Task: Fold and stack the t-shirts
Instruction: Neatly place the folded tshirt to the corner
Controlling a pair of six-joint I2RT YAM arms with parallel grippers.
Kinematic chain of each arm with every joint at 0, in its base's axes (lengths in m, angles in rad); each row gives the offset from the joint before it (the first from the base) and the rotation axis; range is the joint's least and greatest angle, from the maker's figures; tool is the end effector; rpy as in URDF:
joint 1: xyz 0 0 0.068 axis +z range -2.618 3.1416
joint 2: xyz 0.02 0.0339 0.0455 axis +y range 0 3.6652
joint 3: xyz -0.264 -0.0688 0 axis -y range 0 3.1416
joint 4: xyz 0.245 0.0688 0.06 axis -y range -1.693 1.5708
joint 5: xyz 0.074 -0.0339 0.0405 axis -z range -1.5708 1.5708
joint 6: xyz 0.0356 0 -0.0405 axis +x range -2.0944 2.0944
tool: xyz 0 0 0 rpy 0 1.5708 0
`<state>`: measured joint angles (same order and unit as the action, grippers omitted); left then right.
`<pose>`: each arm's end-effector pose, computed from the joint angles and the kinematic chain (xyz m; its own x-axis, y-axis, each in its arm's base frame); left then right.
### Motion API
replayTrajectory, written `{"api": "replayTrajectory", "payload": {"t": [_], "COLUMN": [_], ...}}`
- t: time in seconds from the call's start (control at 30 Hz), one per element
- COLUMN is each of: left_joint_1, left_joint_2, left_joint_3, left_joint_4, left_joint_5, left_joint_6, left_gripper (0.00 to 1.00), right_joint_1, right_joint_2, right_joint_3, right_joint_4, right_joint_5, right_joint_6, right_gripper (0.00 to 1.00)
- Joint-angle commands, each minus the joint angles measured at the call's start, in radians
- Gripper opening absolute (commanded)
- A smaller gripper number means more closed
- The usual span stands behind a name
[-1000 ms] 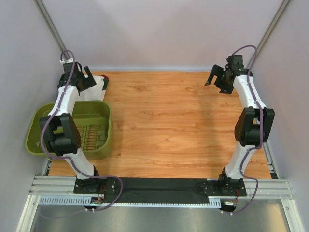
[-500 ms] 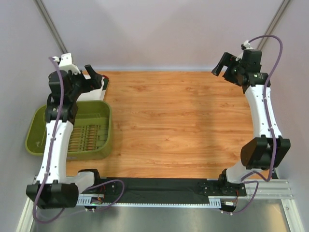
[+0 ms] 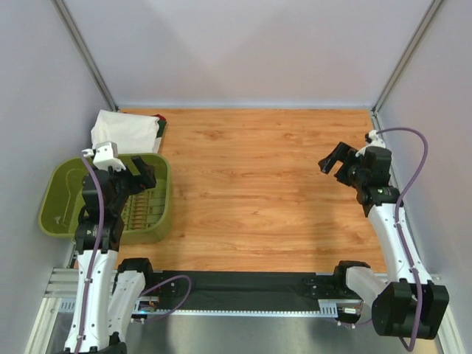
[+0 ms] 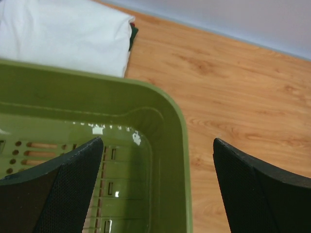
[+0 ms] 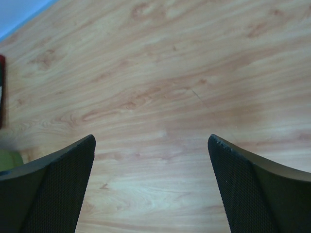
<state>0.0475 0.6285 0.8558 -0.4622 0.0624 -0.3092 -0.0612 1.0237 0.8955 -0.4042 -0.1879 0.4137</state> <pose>0.1381 0.0043 0.3569 -0.2255 -0.3148 -0.9220 -0.0582 0.9490 -0.3098 0.2272 -0.0073 0.3118 -0.5043 0.4266 -0.7508 0.1116 0.8944 0.4332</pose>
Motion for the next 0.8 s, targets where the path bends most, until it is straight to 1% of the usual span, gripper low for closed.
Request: {"api": "replayTrajectory", "payload": {"t": [0.0,0.1,0.37,0.57,0.77], "left_joint_1": [0.003,0.005,0.003,0.003,0.003], "left_joint_2": [-0.038,-0.049,-0.056,-0.088,-0.089], "left_joint_3": [-0.073,-0.101,-0.121,-0.142,-0.143], "left_joint_4": [0.033,0.048,0.050,0.051,0.056], "left_joint_5": [-0.024,-0.019,-0.010,-0.024,-0.027], "left_joint_6": [-0.025,-0.036,-0.021,-0.021,-0.016], "left_gripper": [0.99,1.00,0.99,0.99,0.99], "right_joint_1": [0.003,0.003,0.003,0.003,0.003], "right_joint_2": [-0.034,-0.025,0.026,0.047,0.049], "right_joint_3": [-0.113,-0.132,-0.052,-0.029,-0.023], "right_joint_4": [0.153,0.151,0.143,0.142,0.150], "right_joint_5": [0.028,0.039,0.048,0.039,0.042], "right_joint_6": [0.076,0.071,0.050,0.040,0.037], "right_gripper": [1.00,1.00,1.00,1.00,1.00]}}
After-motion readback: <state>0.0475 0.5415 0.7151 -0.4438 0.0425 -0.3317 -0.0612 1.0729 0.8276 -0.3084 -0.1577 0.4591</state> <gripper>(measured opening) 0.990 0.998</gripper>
